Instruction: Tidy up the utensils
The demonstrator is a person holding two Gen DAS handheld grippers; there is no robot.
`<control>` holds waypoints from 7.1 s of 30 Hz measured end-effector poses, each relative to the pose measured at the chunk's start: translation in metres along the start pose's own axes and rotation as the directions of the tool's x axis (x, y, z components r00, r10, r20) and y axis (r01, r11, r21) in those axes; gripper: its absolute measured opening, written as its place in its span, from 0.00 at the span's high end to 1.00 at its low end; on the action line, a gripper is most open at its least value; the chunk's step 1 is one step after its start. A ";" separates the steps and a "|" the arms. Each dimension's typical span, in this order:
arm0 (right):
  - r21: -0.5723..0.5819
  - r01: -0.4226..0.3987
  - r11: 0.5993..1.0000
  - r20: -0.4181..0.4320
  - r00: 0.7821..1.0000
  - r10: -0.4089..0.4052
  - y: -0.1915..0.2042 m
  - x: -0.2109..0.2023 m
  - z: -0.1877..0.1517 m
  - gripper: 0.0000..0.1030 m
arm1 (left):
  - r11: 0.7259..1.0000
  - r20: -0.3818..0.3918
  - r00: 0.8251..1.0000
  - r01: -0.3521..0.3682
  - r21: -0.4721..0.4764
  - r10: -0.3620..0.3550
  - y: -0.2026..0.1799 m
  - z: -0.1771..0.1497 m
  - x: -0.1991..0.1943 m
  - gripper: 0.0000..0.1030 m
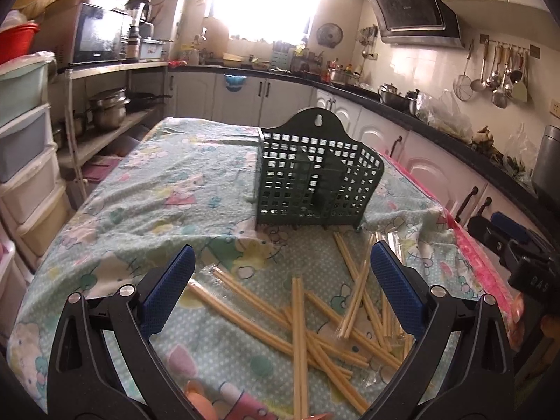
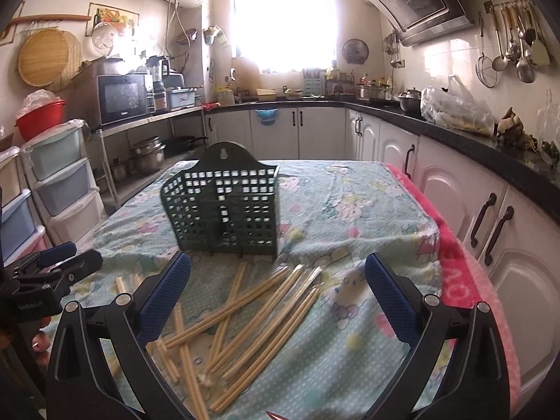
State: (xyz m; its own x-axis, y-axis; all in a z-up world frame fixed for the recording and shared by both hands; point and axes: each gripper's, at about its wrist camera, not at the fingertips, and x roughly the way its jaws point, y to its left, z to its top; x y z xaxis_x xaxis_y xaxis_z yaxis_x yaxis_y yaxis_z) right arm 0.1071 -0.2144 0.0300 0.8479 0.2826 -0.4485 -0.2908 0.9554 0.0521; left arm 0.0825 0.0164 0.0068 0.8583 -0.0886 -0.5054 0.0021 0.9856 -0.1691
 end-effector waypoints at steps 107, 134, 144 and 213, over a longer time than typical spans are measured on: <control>0.059 -0.333 0.941 0.113 0.939 0.325 -0.021 0.021 0.154 0.97 | 0.972 0.082 0.969 0.233 0.032 -0.235 -0.012 0.179 0.046 0.93; 0.064 -0.331 0.941 0.218 0.925 0.311 -0.004 0.056 0.227 0.97 | 0.997 0.349 0.935 0.071 -0.032 -0.055 -0.008 0.251 0.098 0.93; 0.128 -0.327 0.936 0.173 0.937 0.304 -0.006 0.089 0.207 0.97 | 0.998 0.341 0.938 0.070 0.002 -0.067 -0.001 0.220 0.126 0.93; 0.146 -0.153 0.977 0.031 0.988 0.150 -0.017 0.069 0.097 0.40 | 0.990 0.080 0.991 0.114 -0.082 -0.107 0.035 0.108 0.069 0.10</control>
State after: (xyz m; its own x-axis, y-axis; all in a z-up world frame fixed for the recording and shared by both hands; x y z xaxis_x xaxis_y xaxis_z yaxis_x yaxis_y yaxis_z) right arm 0.2140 -0.2031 0.0847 0.8080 0.4252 -0.4078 -0.3492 0.9031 0.2499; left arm 0.1968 0.0599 0.0573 0.8914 -0.1821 -0.4150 0.0576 0.9538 -0.2947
